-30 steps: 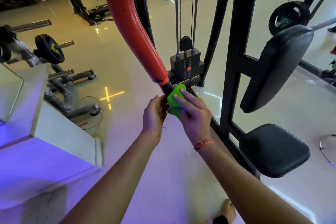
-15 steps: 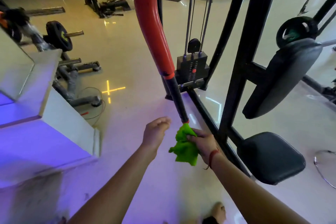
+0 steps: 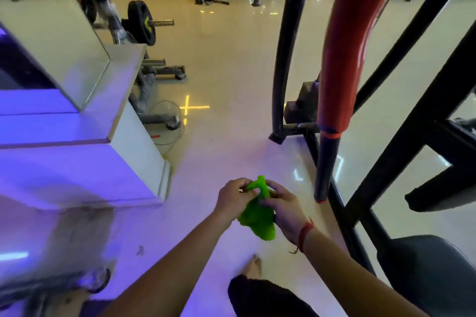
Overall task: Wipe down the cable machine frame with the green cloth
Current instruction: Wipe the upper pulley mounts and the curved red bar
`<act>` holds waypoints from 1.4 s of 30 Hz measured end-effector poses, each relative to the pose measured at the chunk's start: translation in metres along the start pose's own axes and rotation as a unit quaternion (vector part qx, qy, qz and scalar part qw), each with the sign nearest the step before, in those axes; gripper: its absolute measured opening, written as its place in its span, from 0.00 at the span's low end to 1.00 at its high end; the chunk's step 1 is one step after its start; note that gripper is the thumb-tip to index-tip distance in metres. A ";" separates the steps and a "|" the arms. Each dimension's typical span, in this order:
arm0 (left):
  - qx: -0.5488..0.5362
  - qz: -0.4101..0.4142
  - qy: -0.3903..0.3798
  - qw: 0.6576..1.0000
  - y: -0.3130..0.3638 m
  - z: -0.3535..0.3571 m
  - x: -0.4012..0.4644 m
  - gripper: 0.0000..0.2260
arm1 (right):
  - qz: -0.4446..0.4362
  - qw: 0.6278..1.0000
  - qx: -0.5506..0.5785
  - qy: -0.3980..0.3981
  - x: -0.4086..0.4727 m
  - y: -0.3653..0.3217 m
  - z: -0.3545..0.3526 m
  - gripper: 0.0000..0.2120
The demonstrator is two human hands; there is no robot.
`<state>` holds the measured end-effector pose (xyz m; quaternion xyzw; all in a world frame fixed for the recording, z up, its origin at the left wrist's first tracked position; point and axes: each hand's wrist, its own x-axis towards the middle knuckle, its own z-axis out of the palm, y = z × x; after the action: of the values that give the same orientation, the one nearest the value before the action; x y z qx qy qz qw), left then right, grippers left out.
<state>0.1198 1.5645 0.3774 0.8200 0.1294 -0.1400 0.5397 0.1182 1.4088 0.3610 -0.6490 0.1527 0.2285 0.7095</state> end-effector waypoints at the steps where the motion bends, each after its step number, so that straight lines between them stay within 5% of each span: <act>1: 0.018 0.001 -0.005 1.000 0.000 -0.008 0.011 0.03 | 0.002 1.000 -0.016 -0.005 0.012 -0.002 0.005 0.27; 8: 0.090 0.011 -0.001 0.996 0.014 -0.062 0.080 0.06 | 0.009 0.981 -0.186 -0.052 0.088 -0.037 0.031 0.33; 11: 0.086 0.006 0.002 0.996 0.020 -0.073 0.108 0.05 | 0.009 0.977 -0.210 -0.020 0.105 -0.058 0.037 0.25; 17: 0.103 0.040 -0.064 0.992 0.027 -0.081 0.177 0.09 | 0.041 0.998 -0.038 0.016 0.122 -0.075 0.040 0.17; 21: 0.098 0.051 -0.206 0.972 0.044 -0.086 0.233 0.12 | 0.032 0.995 0.040 0.081 0.143 -0.082 0.033 0.17; 24: 0.055 0.038 -0.350 0.934 0.059 -0.090 0.274 0.16 | 0.021 0.982 0.092 0.166 0.159 -0.092 0.035 0.10; 28: 0.256 0.153 -0.408 0.863 0.085 -0.086 0.327 0.26 | 0.031 0.965 0.117 0.235 0.173 -0.109 0.040 0.11; 31: 0.360 0.224 -0.444 0.790 0.110 -0.078 0.356 0.22 | 0.053 0.965 0.008 0.256 0.178 -0.115 0.036 0.23; 34: 0.420 0.297 -0.465 0.721 0.127 -0.062 0.376 0.13 | 0.072 0.948 -0.121 0.286 0.188 -0.116 0.031 0.19; 40: 0.417 0.354 -0.488 0.680 0.169 -0.021 0.413 0.08 | 0.046 0.936 -0.029 0.348 0.208 -0.129 0.008 0.08; 42: 0.375 0.312 -0.505 0.712 0.186 -0.008 0.422 0.05 | 0.038 0.925 -0.004 0.378 0.213 -0.136 -0.001 0.06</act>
<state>0.5788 1.5259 0.3821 0.7557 -0.4891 -0.3938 0.1860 0.3698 1.4276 0.3670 -0.6839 0.4333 -0.0060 0.5869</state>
